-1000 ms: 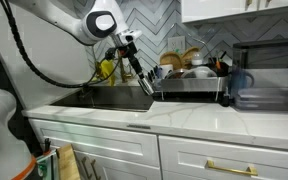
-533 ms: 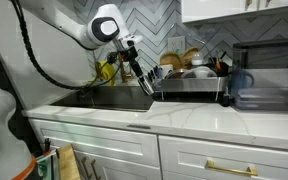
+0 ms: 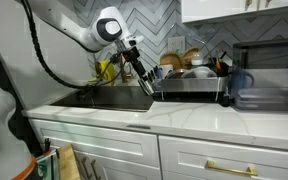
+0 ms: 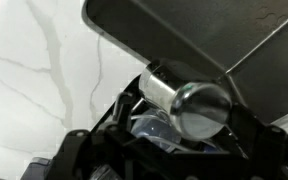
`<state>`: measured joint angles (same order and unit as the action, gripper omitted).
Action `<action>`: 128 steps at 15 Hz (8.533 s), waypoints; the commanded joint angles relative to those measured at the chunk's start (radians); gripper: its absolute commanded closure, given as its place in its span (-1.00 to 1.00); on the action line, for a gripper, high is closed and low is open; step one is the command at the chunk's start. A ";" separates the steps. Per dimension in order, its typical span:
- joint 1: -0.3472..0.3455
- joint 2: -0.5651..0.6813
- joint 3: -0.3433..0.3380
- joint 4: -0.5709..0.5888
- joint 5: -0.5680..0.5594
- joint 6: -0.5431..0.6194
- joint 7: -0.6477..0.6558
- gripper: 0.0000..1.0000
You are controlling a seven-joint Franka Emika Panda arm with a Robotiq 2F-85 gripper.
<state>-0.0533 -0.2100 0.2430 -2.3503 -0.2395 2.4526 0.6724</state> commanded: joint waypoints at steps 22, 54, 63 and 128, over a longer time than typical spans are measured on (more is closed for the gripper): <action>0.053 0.076 -0.033 0.070 -0.110 -0.041 0.153 0.18; 0.079 0.083 -0.048 0.081 -0.078 -0.112 0.209 -1.00; 0.092 0.123 -0.067 0.086 -0.071 -0.115 0.204 -0.60; -0.067 -0.412 -0.114 -0.156 -0.187 -0.153 0.357 0.14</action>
<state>-0.0872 -0.5644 0.1658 -2.4209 -0.4285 2.2233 1.0408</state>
